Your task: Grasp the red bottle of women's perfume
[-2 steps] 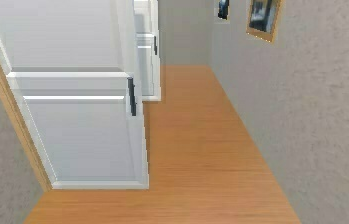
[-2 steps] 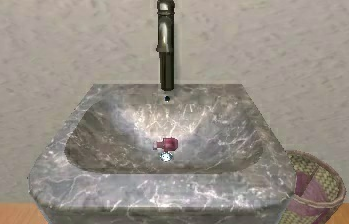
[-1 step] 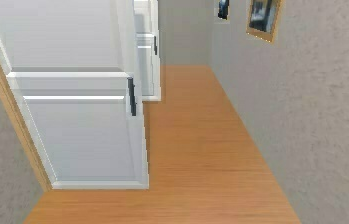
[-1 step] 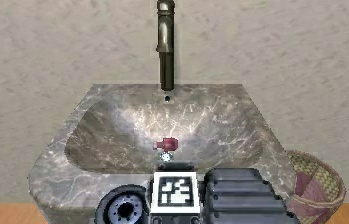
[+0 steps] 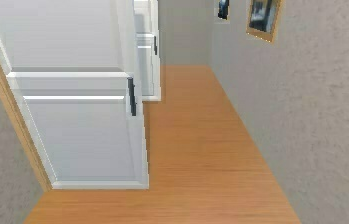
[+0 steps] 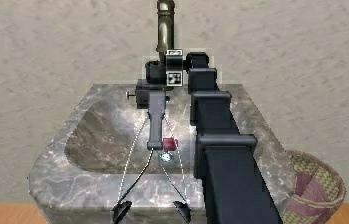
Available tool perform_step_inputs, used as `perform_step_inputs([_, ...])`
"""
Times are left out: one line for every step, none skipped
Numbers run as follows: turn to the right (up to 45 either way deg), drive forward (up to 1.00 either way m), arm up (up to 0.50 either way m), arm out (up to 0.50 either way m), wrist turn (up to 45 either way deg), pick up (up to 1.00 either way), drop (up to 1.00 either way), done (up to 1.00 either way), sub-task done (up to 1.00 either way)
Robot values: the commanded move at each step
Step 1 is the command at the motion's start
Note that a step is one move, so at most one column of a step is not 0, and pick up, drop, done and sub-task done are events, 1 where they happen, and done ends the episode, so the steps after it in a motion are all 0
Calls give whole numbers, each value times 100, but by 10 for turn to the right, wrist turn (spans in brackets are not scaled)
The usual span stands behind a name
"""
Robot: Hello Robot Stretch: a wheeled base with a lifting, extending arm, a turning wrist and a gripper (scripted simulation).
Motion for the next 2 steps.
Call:
perform_step_inputs([0,0,0,0,450,0,0,0,0])
perform_step_inputs([0,0,0,0,450,0,0,0,0])
